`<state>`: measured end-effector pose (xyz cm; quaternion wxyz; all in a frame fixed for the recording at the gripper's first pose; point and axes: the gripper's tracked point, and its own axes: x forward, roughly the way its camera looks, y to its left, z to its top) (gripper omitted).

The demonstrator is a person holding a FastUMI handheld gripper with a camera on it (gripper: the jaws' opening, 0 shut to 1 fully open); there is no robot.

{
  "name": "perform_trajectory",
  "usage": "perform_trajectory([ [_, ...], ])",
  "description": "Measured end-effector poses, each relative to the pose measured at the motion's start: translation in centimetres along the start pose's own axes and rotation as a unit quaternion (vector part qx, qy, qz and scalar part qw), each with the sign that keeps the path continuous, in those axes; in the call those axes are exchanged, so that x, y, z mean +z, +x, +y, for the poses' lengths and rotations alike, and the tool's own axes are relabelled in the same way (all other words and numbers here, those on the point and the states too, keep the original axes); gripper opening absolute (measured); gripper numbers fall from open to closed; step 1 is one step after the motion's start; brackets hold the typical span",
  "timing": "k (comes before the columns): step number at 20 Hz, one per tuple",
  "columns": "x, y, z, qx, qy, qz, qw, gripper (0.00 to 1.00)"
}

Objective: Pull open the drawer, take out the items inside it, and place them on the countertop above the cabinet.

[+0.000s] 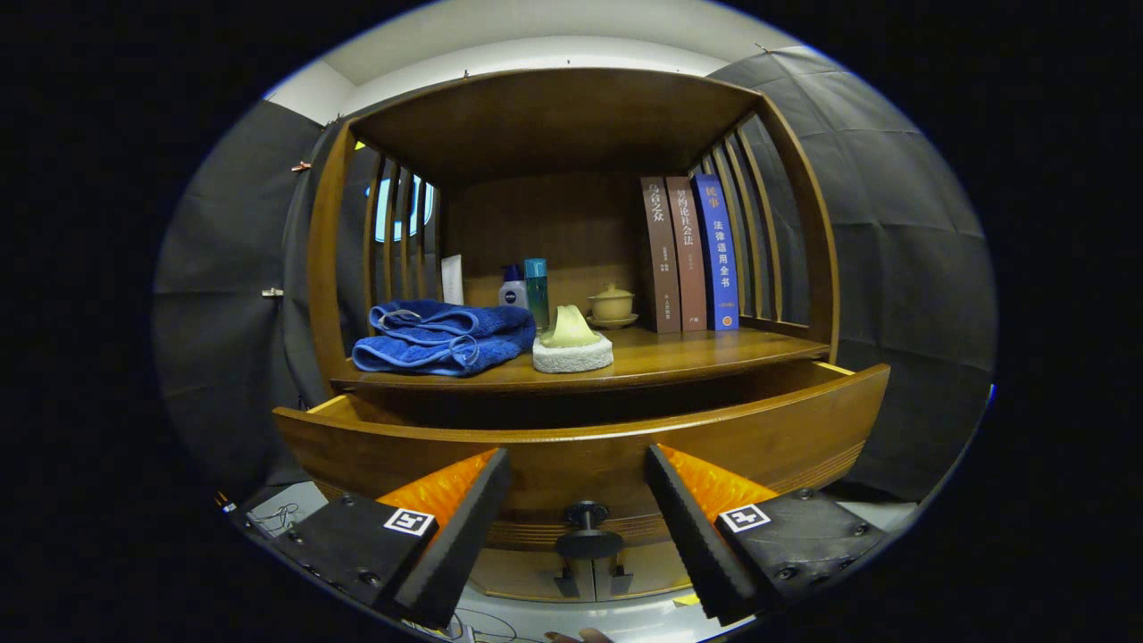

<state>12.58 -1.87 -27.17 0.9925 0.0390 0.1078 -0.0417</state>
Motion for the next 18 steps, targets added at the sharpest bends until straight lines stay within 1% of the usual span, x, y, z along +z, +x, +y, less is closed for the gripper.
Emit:
perform_trajectory([
  [4,0.4,3.4,-0.1,0.0,0.002,0.002,1.0,1.0],
  [8,0.5,5.3,0.0,-0.001,0.005,0.005,1.0,1.0],
  [12,0.6,5.8,0.0,-0.005,0.003,0.005,1.0,0.99],
  [18,0.5,5.8,0.0,-0.001,0.005,0.018,1.0,0.99],
])
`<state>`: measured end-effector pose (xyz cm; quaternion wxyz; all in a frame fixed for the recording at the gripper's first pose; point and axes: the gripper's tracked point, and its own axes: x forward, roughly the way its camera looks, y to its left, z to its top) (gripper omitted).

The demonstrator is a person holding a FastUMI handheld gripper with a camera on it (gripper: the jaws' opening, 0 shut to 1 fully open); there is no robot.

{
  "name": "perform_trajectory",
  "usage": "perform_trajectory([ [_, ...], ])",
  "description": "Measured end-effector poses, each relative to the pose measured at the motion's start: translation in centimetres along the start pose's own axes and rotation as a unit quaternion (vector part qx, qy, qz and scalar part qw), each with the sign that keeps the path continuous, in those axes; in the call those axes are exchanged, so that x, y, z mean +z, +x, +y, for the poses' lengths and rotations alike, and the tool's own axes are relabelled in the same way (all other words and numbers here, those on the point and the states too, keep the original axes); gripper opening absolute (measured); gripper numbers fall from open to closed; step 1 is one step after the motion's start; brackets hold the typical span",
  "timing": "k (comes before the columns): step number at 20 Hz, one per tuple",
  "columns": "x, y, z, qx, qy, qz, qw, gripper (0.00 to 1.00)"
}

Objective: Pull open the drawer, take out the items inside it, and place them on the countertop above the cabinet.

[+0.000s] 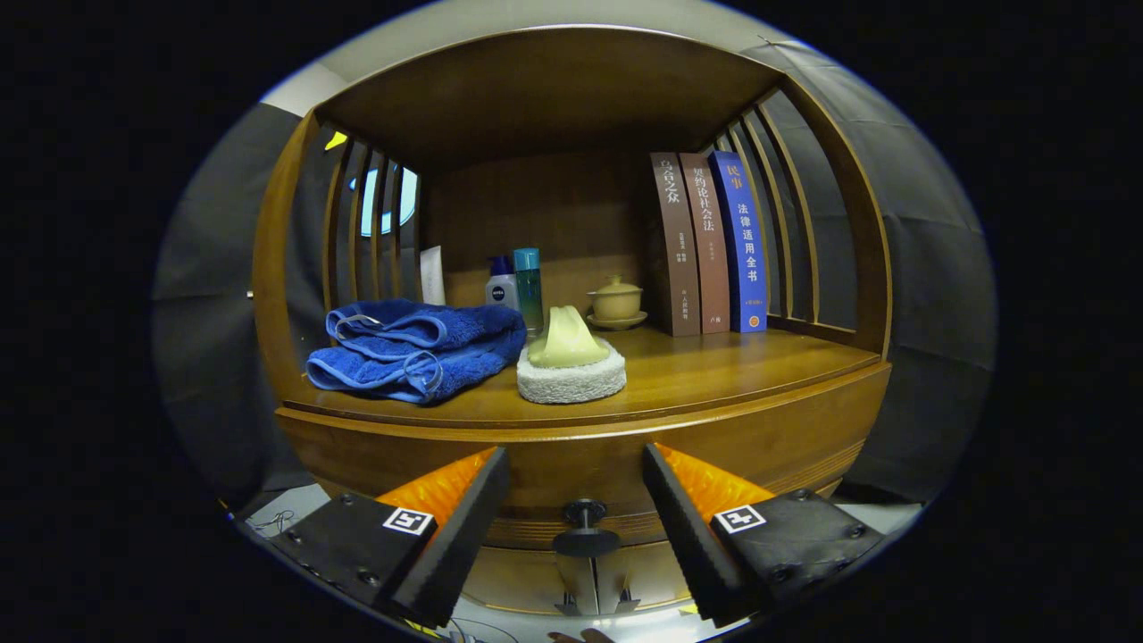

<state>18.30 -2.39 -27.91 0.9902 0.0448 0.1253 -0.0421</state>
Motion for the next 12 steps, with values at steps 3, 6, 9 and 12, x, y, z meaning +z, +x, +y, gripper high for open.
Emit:
perform_trajectory([
  [3,0.3,-0.9,-0.3,-0.001,-0.001,-0.003,1.0,1.0],
  [6,0.5,-2.5,-0.2,0.0,-0.005,-0.002,1.0,1.0],
  [9,1.3,-4.5,-0.2,0.001,-0.004,-0.007,1.0,1.0],
  [12,2.5,-7.1,0.3,0.008,0.005,-0.013,1.0,1.0],
])
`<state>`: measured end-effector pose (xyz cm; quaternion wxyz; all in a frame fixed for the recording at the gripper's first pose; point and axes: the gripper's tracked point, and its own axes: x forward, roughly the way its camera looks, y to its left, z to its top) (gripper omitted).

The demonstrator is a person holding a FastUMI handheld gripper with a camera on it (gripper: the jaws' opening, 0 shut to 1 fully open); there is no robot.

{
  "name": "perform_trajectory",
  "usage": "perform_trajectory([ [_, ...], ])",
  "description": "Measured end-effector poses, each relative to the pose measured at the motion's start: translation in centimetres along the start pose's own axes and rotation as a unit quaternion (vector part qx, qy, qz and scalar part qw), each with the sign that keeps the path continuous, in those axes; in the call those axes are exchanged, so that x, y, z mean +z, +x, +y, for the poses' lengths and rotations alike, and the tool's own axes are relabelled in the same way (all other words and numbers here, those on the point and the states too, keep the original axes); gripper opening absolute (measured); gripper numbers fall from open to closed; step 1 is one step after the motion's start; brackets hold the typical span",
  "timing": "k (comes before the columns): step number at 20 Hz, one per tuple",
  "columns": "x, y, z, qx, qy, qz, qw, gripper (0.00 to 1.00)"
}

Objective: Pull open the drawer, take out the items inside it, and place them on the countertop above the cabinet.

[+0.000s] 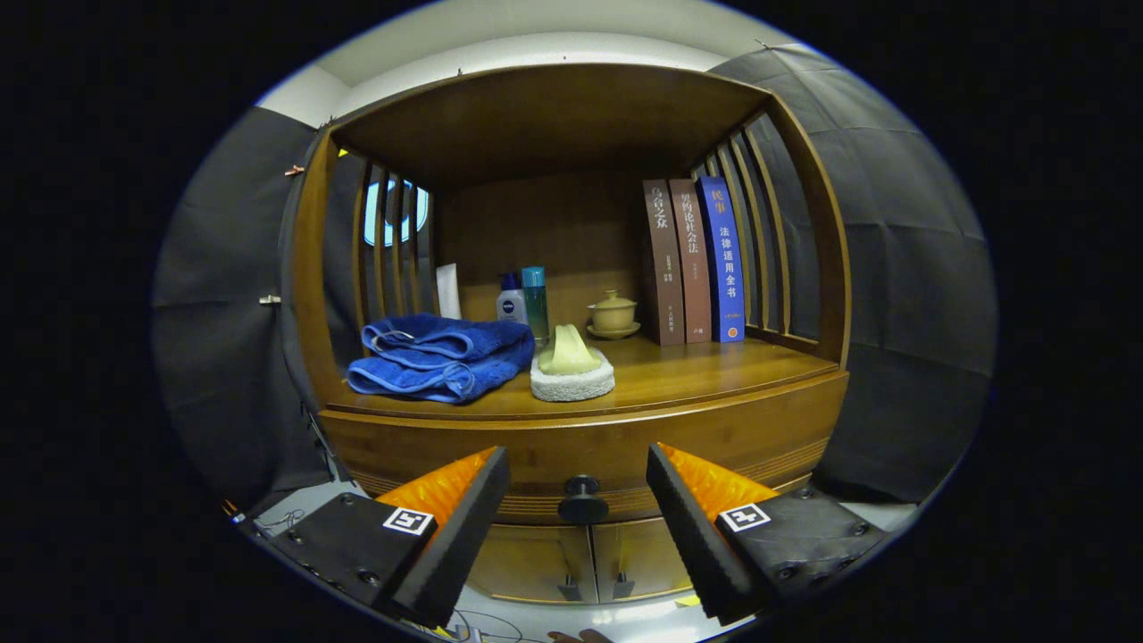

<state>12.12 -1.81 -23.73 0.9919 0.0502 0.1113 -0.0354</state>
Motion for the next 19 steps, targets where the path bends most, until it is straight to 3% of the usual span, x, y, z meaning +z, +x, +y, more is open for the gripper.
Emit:
perform_trajectory([
  [5,2.8,-5.2,0.9,0.016,-0.01,-0.018,1.0,1.0],
  [11,9.5,-10.4,2.1,0.03,-0.024,-0.048,0.998,1.0],
  [19,17.0,-13.9,3.7,0.04,-0.039,-0.054,0.997,1.0],
])
